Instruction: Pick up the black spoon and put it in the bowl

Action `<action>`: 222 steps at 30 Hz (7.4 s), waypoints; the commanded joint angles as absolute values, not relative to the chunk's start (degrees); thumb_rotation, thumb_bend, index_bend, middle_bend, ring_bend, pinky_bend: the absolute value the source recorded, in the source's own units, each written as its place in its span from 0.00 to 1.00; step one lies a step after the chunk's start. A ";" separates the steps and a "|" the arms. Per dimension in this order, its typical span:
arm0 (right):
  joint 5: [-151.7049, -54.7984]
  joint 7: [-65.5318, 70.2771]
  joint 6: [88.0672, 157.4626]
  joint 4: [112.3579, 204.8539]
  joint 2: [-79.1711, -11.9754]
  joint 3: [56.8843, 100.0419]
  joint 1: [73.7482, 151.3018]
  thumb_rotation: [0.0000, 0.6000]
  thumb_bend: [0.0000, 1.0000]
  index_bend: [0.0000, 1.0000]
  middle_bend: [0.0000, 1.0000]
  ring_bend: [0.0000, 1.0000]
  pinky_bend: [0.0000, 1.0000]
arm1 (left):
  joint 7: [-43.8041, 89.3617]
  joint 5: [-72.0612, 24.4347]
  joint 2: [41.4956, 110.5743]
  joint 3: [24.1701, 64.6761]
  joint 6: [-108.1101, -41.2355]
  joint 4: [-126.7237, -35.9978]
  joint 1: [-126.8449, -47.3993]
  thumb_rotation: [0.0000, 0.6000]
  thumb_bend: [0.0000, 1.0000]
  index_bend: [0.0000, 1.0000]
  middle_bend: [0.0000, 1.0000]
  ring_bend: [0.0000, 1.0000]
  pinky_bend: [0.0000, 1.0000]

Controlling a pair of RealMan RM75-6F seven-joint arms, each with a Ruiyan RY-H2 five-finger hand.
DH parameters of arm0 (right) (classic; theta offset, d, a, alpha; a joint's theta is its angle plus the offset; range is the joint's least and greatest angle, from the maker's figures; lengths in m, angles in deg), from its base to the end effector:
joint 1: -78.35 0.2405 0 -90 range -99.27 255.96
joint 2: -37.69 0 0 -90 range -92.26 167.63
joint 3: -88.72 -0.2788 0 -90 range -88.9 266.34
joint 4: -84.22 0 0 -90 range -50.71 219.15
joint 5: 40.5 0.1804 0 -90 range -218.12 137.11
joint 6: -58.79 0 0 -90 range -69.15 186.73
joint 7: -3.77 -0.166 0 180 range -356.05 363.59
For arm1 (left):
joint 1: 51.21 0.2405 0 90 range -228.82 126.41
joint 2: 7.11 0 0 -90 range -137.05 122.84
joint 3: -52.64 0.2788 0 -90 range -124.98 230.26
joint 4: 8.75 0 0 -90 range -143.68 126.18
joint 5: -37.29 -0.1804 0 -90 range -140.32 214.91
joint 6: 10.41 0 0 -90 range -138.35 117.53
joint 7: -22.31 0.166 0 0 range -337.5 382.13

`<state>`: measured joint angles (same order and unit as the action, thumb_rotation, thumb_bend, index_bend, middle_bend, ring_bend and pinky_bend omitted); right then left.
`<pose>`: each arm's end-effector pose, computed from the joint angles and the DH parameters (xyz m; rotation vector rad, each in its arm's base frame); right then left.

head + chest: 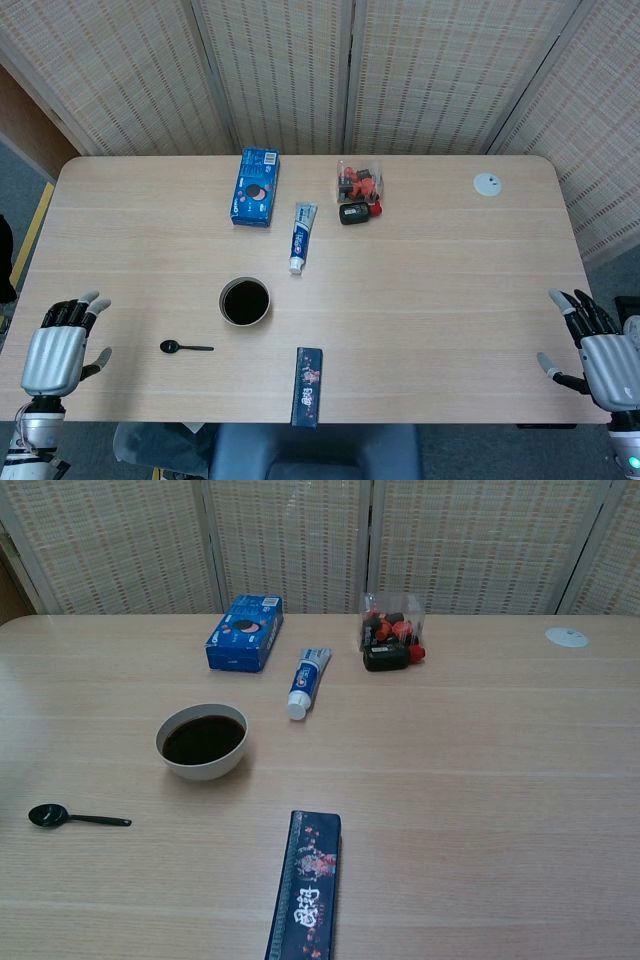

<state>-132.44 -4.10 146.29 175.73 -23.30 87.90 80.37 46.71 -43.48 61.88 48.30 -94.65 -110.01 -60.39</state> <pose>-0.3182 -0.1797 0.2088 1.4185 -0.9452 0.9760 -0.2828 0.2256 0.1628 -1.4379 -0.7630 -0.7788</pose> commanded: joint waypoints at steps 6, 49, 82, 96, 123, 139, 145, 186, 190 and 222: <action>-132.21 -4.43 147.05 175.56 -23.30 87.86 79.98 1.00 0.27 0.03 0.12 0.03 0.13 | 46.38 -43.58 61.53 48.39 -94.80 -110.48 -60.26 1.00 0.20 0.23 0.18 0.19 0.18; -132.98 -5.26 148.46 175.68 -22.37 87.00 80.45 1.00 0.26 0.03 0.15 0.03 0.13 | 39.84 -49.27 60.63 48.75 -75.79 -105.41 -73.95 1.00 0.20 0.43 0.98 0.95 1.00; -132.15 -6.27 147.58 174.42 -22.84 87.08 80.67 1.00 0.27 0.03 0.15 0.03 0.13 | 65.29 -28.37 72.62 50.05 -66.71 -102.47 -82.41 1.00 0.20 0.50 1.00 1.00 1.00; -131.82 -6.82 147.57 173.76 -23.06 87.18 80.46 1.00 0.27 0.03 0.15 0.03 0.13 | 75.10 -15.90 77.64 50.57 -67.43 -102.48 -86.25 1.00 0.20 0.51 1.00 1.00 1.00; -131.17 -7.35 147.33 173.11 -23.18 87.20 80.19 1.00 0.27 0.03 0.15 0.03 0.13 | 71.60 -4.33 80.39 51.80 -67.07 -101.07 -90.67 1.00 0.28 0.49 1.00 1.00 1.00; -130.98 -7.30 147.29 173.08 -23.21 87.15 80.10 1.00 0.27 0.03 0.15 0.03 0.13 | 71.31 -2.69 79.43 53.75 -67.74 -103.50 -92.38 1.00 0.28 0.50 1.00 1.00 1.00; -130.91 -7.48 147.38 172.89 -23.32 87.17 79.97 1.00 0.27 0.03 0.15 0.03 0.13 | 70.68 -1.92 80.10 53.77 -67.76 -102.03 -92.81 1.00 0.30 0.52 1.00 1.00 1.00; -130.82 -8.00 147.67 172.66 -23.26 87.07 79.63 1.00 0.26 0.03 0.15 0.03 0.13 | 67.23 0.38 79.66 54.85 -67.95 -102.12 -94.31 1.00 0.42 0.62 1.00 1.00 1.00; -130.91 -8.07 147.83 172.61 -23.29 87.03 79.60 1.00 0.27 0.03 0.15 0.03 0.13 | 64.39 -2.05 77.29 54.38 -68.79 -104.30 -93.42 1.00 0.42 0.62 1.00 1.00 1.00; -131.30 -8.95 148.28 171.55 -23.83 87.07 79.44 1.00 0.26 0.03 0.15 0.03 0.13 | 8.40 -17.86 64.51 37.06 -58.72 -112.81 -86.42 1.00 0.43 0.62 1.00 1.00 1.00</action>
